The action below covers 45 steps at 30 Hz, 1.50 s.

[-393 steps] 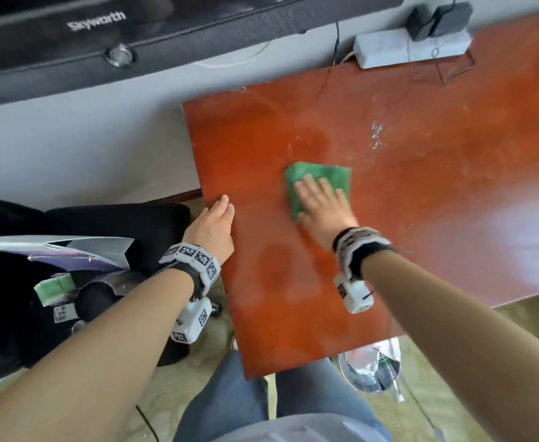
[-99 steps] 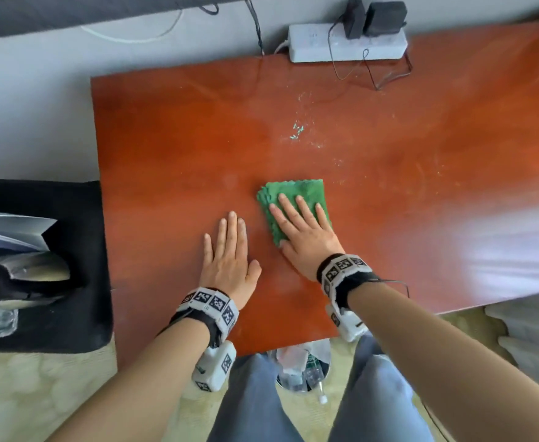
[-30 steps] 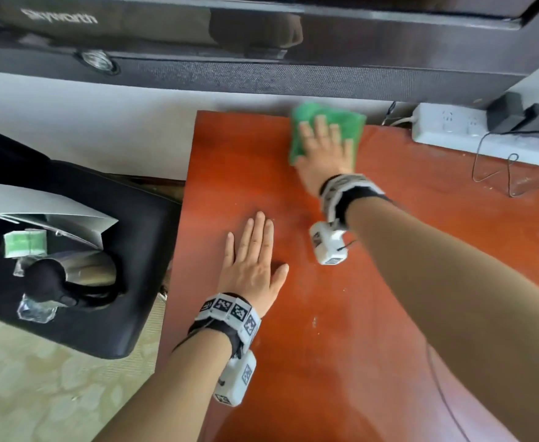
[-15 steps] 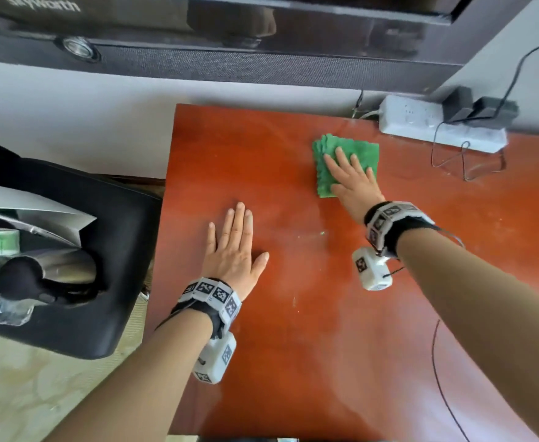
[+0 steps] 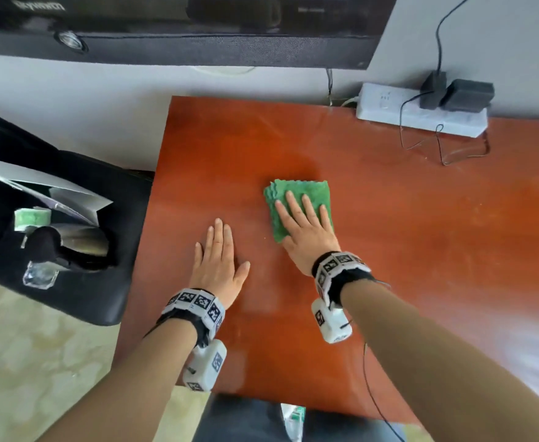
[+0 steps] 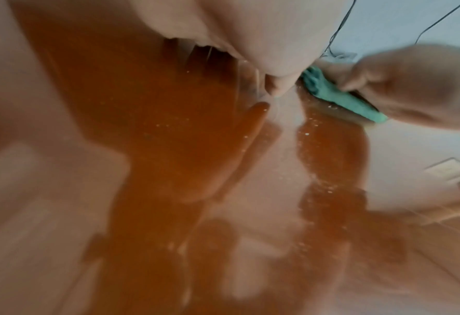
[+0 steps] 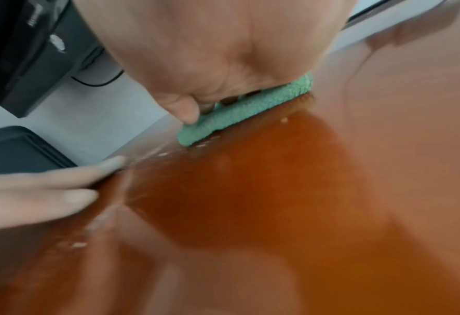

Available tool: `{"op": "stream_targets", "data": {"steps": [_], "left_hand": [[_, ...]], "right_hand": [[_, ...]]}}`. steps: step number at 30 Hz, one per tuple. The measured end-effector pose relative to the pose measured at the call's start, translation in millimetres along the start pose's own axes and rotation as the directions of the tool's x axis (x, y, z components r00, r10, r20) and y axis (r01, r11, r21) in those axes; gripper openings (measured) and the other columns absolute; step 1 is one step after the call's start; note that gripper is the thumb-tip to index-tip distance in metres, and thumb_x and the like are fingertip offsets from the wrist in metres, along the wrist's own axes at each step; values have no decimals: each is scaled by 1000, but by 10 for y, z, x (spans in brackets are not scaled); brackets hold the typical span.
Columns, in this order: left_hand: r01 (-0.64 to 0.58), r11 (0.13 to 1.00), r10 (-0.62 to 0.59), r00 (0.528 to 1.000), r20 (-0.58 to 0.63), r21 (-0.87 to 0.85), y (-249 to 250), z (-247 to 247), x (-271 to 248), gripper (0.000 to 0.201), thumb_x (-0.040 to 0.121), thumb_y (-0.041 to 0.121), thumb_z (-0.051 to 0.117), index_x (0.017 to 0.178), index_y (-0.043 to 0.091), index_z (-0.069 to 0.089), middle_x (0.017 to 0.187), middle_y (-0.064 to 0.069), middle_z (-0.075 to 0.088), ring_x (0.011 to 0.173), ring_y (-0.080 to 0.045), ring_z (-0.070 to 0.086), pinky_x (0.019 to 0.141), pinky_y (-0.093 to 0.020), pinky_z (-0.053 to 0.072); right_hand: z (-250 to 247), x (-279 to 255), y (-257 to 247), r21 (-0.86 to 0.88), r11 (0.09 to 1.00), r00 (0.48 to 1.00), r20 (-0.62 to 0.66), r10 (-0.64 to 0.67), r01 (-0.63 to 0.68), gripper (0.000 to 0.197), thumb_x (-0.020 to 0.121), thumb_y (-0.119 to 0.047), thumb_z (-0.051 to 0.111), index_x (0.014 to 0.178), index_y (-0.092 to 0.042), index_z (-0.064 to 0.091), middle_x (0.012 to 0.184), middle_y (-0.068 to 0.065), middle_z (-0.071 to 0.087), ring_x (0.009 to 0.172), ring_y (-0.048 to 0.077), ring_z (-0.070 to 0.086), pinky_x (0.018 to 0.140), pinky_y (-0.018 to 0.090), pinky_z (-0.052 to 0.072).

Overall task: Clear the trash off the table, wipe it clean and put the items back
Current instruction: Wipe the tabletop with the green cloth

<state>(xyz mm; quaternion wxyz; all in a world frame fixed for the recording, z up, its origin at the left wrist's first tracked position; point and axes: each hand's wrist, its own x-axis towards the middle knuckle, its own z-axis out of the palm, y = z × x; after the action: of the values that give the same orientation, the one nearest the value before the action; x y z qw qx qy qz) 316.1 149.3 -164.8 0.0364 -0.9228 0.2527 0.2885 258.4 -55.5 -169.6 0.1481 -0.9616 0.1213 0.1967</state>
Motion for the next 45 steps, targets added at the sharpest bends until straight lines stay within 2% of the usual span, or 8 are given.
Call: {"op": "stream_targets", "data": {"steps": [4, 9, 16, 26, 30, 34, 42, 45], "left_hand": [[-61, 998, 56, 992, -111, -35, 474, -104, -120, 75, 102, 49, 20, 157, 8, -10, 161, -10, -27, 151, -23, -19, 125, -46, -1], [-339, 938, 318, 922, -222, -65, 1499, -239, 8, 71, 101, 45, 21, 158, 12, -6, 162, -6, -26, 150, -19, -23, 123, -41, -10], [-322, 936, 333, 941, -59, 139, 1660, 16, 408, 78, 101, 61, 10, 157, 11, -12, 163, -5, -23, 152, -20, -18, 124, -46, 1], [226, 972, -233, 958, -165, -58, -590, -234, 385, 86, 95, 65, 8, 158, 8, -6, 166, -10, -11, 153, -25, -6, 123, -52, 7], [-151, 988, 154, 983, -102, 36, 329, 13, 82, 92, 92, 72, 3, 156, 8, -15, 162, -10, -26, 150, -26, -21, 123, -52, -1], [-511, 841, 514, 857, 36, 178, 686, 253, -222, 85, 97, 69, 15, 158, 14, -7, 165, -2, -19, 152, -19, -16, 122, -49, 5], [168, 983, -178, 966, -187, -68, -398, -183, 435, 85, 93, 67, 0, 157, 12, -12, 165, -4, -18, 153, -21, -13, 123, -50, 1], [-77, 996, 70, 983, -168, -40, 480, 30, 196, 90, 93, 70, 7, 157, 10, -12, 163, -7, -22, 152, -24, -17, 123, -53, -3]], "right_hand": [[-121, -241, 569, 219, 976, 1000, 20, 14, -18, 80, 95, -22, 40, 157, -30, -9, 164, -7, -16, 151, 20, -17, 122, 47, -10], [-393, -415, 690, 767, 641, 924, -268, 274, 33, 86, 79, 15, 43, 156, -19, 25, 165, -6, 9, 152, 13, 7, 124, 33, 11], [-326, -525, 1057, 592, 789, 899, -241, 366, -162, 76, 85, 5, 43, 156, -14, 24, 165, 2, 9, 152, 20, 1, 124, 40, 2], [-63, -59, 206, 510, 853, 962, -160, 223, -112, 64, 97, -12, 41, 157, -13, 19, 166, 3, 4, 152, 22, -3, 121, 38, -5], [-74, 54, 237, 386, 911, 964, -153, 219, -145, 63, 97, -14, 41, 157, -11, 20, 166, 7, 4, 152, 27, -2, 123, 42, -2], [-172, 148, 346, 269, 956, 979, -131, 159, -119, 61, 98, -10, 39, 156, -9, 19, 165, 8, 4, 152, 30, 0, 123, 45, 0], [-284, 44, 716, 213, 968, 980, -118, 160, -133, 64, 96, -7, 36, 157, -14, 19, 166, 6, 4, 152, 29, 1, 123, 45, 2], [-256, -60, 845, 197, 971, 980, -121, 158, -133, 63, 97, -8, 36, 157, -17, 19, 166, 3, 5, 152, 27, 2, 123, 44, 2]]}}
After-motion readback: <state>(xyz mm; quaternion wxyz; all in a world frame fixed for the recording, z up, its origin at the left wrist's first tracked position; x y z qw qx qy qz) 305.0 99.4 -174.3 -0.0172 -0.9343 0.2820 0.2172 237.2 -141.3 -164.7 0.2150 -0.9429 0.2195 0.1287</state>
